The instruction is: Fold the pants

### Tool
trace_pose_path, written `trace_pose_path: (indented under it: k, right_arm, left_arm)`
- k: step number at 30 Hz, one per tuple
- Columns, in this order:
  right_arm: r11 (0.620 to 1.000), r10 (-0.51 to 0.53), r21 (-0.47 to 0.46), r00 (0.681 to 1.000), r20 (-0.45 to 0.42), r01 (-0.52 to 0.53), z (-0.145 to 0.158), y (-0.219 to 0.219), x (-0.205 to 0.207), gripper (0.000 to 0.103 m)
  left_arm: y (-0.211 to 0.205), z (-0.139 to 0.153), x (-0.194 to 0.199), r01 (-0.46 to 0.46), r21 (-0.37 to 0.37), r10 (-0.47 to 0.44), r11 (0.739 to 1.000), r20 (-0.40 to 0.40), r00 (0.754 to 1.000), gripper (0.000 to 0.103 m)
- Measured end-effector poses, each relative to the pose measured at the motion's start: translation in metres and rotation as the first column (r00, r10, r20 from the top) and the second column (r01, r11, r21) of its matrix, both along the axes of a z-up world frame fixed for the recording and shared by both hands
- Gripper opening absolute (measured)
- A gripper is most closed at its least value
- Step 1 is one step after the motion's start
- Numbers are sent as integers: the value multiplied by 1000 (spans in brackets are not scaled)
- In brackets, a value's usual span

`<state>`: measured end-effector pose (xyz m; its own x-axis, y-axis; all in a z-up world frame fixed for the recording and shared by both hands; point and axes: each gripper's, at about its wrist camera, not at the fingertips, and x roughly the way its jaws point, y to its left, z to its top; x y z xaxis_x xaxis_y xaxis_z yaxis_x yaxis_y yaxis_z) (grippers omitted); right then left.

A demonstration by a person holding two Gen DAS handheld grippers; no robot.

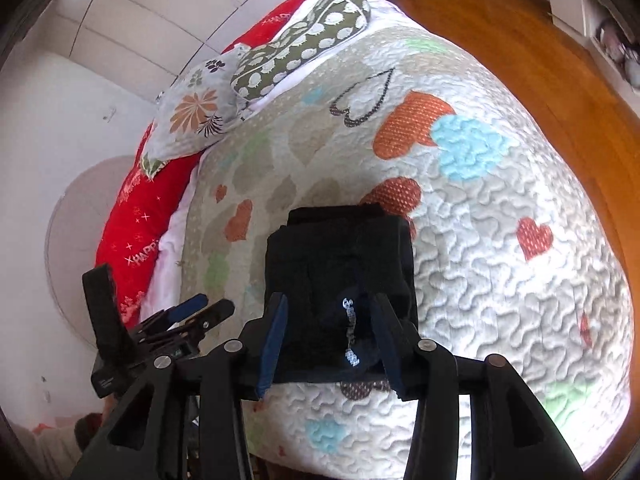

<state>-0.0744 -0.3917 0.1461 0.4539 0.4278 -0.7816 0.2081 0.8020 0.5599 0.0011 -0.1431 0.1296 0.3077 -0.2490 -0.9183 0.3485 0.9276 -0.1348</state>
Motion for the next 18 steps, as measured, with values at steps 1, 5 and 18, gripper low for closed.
trace_pose_path:
  k: [1,5,18]
  right_arm:
    - [1000,5,0,1000,2,-5,0,0,-1,47]
    - [1000,10,1,1000,5,-10,-1,-2,3,49]
    - [988,136,-82,987,85,-129,20,-19,-3,56]
  left_arm:
    - [-3,2,0,3,-1,-3,1000,9,1000,78]
    - [-13,7,2,9,9,-9,1000,27,1000,78]
    - [-45,28,4,-100,29,100,995,8,995,79]
